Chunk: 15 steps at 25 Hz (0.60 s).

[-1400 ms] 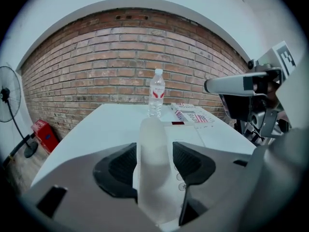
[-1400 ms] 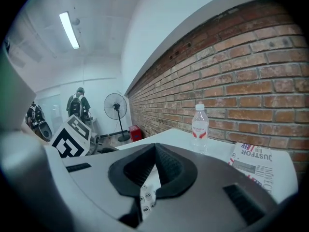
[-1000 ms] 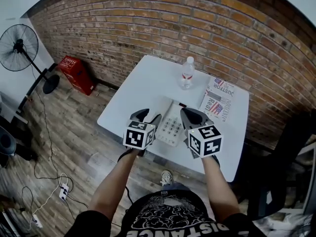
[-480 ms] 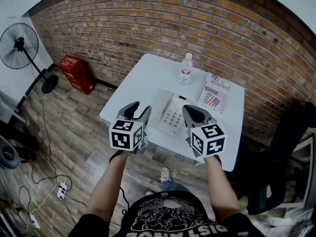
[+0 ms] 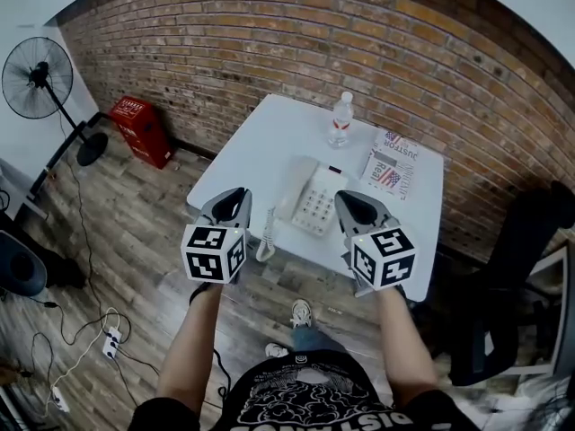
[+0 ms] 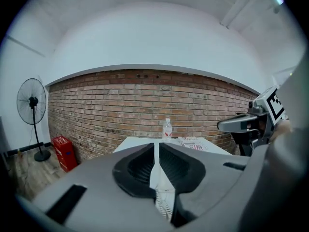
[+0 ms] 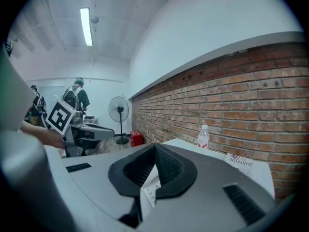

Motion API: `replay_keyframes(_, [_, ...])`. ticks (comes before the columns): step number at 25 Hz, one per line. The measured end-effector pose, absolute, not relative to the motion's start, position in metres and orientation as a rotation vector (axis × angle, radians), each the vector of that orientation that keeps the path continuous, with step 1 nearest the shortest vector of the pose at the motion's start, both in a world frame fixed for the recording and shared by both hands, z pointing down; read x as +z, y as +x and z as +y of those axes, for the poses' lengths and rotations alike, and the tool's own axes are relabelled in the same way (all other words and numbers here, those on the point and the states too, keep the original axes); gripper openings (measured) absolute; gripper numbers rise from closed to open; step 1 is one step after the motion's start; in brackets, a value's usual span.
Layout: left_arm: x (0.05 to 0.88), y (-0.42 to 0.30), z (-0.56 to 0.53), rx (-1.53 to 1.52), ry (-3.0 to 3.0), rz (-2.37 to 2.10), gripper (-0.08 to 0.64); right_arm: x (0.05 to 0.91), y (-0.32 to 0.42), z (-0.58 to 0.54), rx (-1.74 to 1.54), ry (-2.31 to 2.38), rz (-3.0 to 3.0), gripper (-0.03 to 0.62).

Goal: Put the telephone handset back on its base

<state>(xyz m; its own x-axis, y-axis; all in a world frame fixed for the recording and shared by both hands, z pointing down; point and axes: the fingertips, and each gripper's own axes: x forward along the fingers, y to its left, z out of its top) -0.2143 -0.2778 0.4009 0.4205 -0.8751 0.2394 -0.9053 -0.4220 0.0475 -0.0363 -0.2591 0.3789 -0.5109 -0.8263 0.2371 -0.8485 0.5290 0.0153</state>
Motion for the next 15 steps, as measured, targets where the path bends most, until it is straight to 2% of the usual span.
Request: replay_keyframes(15, [0.396, -0.226, -0.263, 0.226, 2.501, -1.603, 0.011, 0.375, -0.039, -0.245, 0.13, 1.43, -2.54, 0.002])
